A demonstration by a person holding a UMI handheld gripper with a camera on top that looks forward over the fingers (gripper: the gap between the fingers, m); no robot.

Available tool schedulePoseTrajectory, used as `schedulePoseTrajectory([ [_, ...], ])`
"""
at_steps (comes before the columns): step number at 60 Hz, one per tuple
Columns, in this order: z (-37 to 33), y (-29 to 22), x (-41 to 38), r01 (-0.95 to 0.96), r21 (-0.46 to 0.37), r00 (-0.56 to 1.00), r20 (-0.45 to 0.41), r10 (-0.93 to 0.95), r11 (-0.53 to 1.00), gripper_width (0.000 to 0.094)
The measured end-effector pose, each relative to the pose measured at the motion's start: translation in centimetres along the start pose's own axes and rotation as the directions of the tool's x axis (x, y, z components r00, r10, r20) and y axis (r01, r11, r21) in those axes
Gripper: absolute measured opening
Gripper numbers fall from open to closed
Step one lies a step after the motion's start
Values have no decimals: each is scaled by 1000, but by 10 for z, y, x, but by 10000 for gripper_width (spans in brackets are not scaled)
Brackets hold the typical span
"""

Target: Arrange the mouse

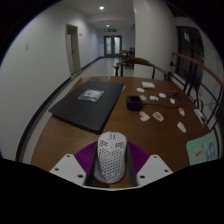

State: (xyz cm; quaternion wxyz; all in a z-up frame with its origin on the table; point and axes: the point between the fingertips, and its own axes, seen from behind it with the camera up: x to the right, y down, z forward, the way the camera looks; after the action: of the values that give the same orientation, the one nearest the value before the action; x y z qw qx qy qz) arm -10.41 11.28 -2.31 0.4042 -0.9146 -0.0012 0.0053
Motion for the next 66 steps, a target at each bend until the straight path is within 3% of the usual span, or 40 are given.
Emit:
schedulePoseTrajectory([
  [6, -5, 0, 2, 4, 16, 999, 48, -5, 1000, 402],
  [10, -18, -1, 11, 27, 41, 997, 68, -30, 999, 378],
  [19, -110, -59, 54, 69, 260, 990, 103, -99, 963, 373],
  [24, -176, -97, 110, 121, 384, 988, 37, -147, 915, 373],
  [28, -209, -107, 168, 116, 414, 993, -19, -119, 903, 372],
  [33, -211, -92, 239, 98, 366, 994, -80, -73, 925, 371],
  [38, -184, -27, 296, 73, 250, 991, -131, -42, 966, 369],
  [46, -129, 50, 322, -42, 79, 997, -62, 47, 996, 373],
  [51, -116, 65, 332, -62, 54, 996, -58, 65, 997, 380],
  [54, -110, 79, 337, -78, 17, 996, -50, 79, 997, 455],
  [55, -107, 83, 338, -86, 2, 995, -48, 86, 996, 540],
  [56, -106, 84, 338, -88, 2, 995, -40, 88, 996, 486],
  [61, -108, 82, 337, -72, 3, 997, -9, 72, 997, 567],
  [66, -119, 85, 335, -56, 2, 998, 28, 56, 998, 808],
])
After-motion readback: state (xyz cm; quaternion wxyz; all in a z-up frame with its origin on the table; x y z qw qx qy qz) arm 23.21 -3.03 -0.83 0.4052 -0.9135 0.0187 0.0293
